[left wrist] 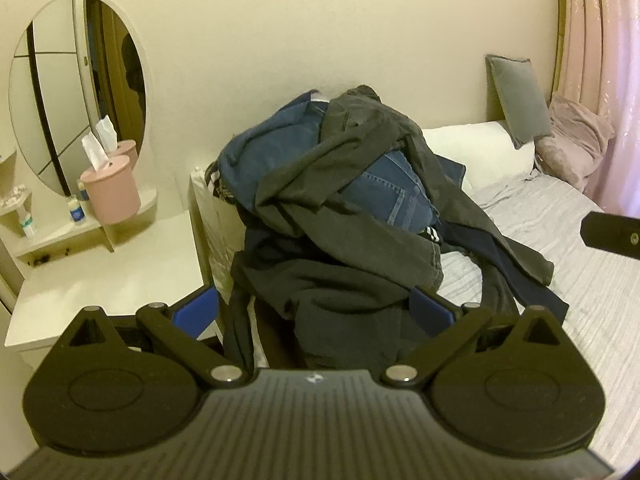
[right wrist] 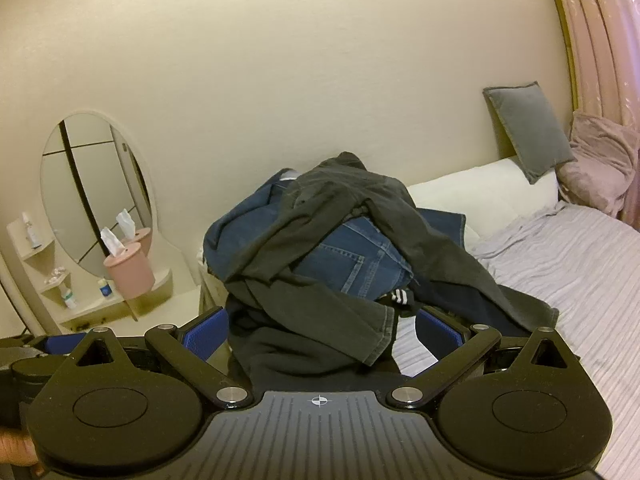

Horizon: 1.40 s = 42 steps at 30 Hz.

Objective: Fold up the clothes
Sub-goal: 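Move both grippers toward the clothes pile on the bed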

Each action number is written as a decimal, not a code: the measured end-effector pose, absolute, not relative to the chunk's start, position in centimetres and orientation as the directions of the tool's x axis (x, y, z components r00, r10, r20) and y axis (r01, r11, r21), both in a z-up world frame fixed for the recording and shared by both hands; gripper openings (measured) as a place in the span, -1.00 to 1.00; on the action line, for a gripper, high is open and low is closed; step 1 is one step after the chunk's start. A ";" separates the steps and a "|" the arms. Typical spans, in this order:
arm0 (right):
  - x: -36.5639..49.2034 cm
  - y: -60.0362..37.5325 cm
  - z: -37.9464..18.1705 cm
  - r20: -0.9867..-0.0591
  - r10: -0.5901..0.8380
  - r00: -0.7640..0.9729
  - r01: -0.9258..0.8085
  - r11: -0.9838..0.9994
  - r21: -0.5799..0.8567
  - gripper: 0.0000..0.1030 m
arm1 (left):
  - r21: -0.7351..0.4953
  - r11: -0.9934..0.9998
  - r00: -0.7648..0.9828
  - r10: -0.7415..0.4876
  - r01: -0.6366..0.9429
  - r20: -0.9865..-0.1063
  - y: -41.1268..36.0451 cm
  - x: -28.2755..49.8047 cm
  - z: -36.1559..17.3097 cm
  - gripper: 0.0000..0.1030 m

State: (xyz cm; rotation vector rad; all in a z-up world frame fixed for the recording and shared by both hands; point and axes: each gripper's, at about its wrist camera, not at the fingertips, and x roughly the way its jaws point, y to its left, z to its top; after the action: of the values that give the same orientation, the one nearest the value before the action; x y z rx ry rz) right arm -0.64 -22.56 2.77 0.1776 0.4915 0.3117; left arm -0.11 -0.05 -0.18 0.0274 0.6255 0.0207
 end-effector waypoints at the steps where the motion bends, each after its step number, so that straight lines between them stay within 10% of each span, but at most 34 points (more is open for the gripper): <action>1: -0.6 -22.5 2.8 -0.442 0.335 0.832 -0.249 0.938 0.242 0.99 | 0.031 0.999 0.810 0.026 -0.010 -0.585 -0.1 -0.2 -0.4 0.95; 42: 4.5 -19.9 -1.8 -0.548 0.225 0.806 -0.089 0.961 0.263 0.99 | 0.050 0.971 0.755 -0.150 0.235 -0.639 2.1 5.8 -3.8 0.95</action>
State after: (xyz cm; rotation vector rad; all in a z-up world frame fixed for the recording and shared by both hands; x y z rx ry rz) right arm 4.51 -19.88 -1.78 0.2299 0.6124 0.1699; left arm 5.80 2.13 -3.78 0.1305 0.6842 -0.2106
